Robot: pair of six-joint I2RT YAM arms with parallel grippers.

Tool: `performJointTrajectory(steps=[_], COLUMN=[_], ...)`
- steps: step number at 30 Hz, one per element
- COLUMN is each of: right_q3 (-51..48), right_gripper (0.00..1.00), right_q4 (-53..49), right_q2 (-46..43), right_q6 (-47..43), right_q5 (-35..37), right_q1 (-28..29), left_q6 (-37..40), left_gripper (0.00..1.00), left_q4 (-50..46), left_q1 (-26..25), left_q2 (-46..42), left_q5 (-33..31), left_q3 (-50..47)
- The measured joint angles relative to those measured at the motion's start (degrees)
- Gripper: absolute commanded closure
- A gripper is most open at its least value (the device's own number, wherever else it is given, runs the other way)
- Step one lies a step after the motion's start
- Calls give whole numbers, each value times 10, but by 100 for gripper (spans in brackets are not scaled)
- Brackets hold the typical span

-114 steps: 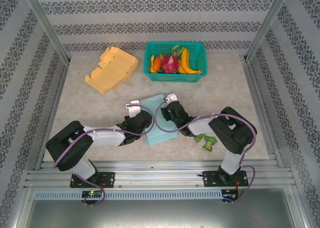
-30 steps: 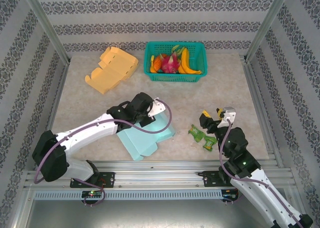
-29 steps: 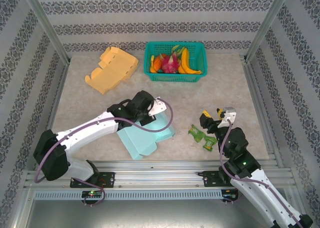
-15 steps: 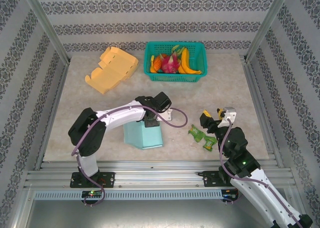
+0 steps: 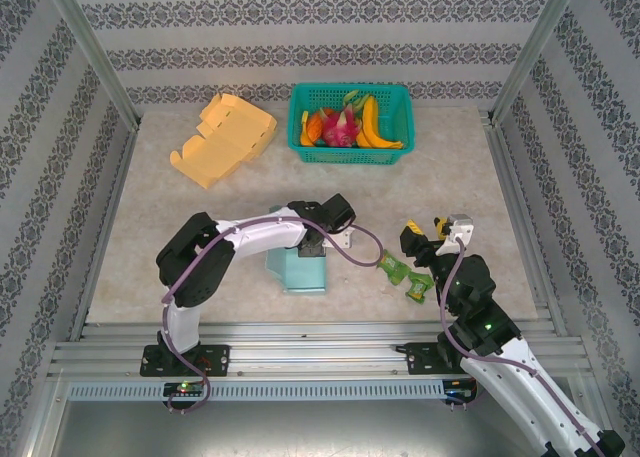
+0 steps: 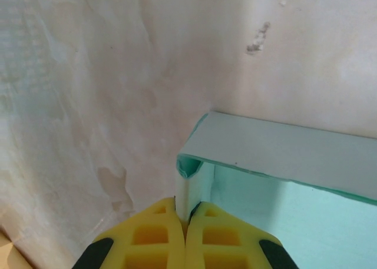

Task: Fold the paper box

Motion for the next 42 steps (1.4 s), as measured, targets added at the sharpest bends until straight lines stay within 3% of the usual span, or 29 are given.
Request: performJointTrajectory(steps=[13,24,42], right_q3=[0,-1,-1], right_gripper=[30,30,30], right_q4=[0,0,0], right_q2=[1,6,12], right_q6=[0,0,0], right_q5=[0,0,0], right_q1=[0,0,0], left_q6=[14,18,-3], left_gripper=[88,80,65], left_q4=[110,162,144], left_q1=[-22,-22,-25], left_q2=[-4,-4,-14], left_q5=[-69,-74,-38], left_q3=[-52,-71,-57])
